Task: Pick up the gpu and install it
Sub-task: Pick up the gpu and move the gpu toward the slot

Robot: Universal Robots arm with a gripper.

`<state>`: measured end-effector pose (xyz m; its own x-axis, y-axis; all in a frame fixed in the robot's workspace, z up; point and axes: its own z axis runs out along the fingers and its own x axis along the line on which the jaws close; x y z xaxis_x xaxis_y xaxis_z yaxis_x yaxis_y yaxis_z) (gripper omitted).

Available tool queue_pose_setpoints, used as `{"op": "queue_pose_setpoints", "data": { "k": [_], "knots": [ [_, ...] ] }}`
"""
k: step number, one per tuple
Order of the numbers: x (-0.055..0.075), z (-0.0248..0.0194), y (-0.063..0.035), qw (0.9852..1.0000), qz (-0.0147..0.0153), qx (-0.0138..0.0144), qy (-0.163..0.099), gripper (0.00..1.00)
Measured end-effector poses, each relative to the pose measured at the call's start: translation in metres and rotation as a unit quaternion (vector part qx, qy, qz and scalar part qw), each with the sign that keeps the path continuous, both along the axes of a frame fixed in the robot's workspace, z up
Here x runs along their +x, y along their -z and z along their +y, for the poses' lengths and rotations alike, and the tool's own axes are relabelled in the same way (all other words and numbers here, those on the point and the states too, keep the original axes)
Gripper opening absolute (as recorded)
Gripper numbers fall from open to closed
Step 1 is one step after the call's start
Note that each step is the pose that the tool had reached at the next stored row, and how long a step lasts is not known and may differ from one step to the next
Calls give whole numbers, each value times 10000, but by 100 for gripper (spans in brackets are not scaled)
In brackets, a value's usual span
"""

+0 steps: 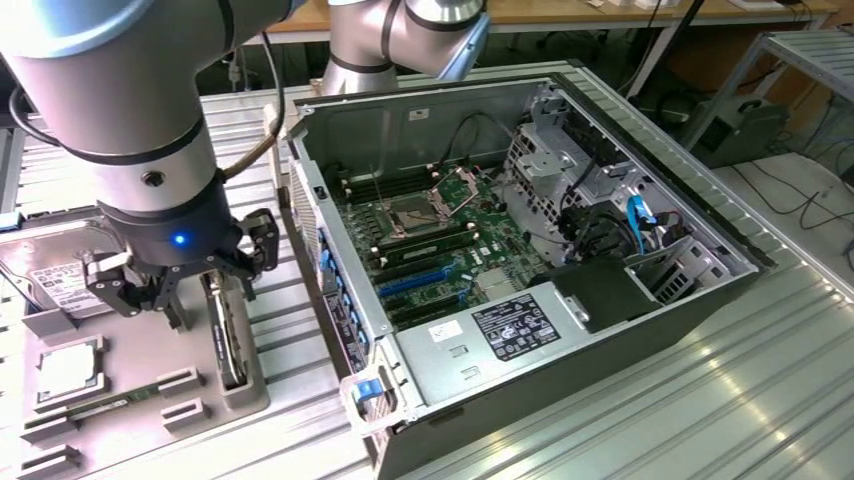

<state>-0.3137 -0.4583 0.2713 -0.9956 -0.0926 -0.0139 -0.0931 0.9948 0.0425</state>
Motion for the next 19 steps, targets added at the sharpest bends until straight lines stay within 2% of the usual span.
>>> {"op": "queue_pose_setpoints", "data": {
  "k": [19],
  "knots": [
    [0,0,346,10000,0,-3,2,72]
  ]
}}
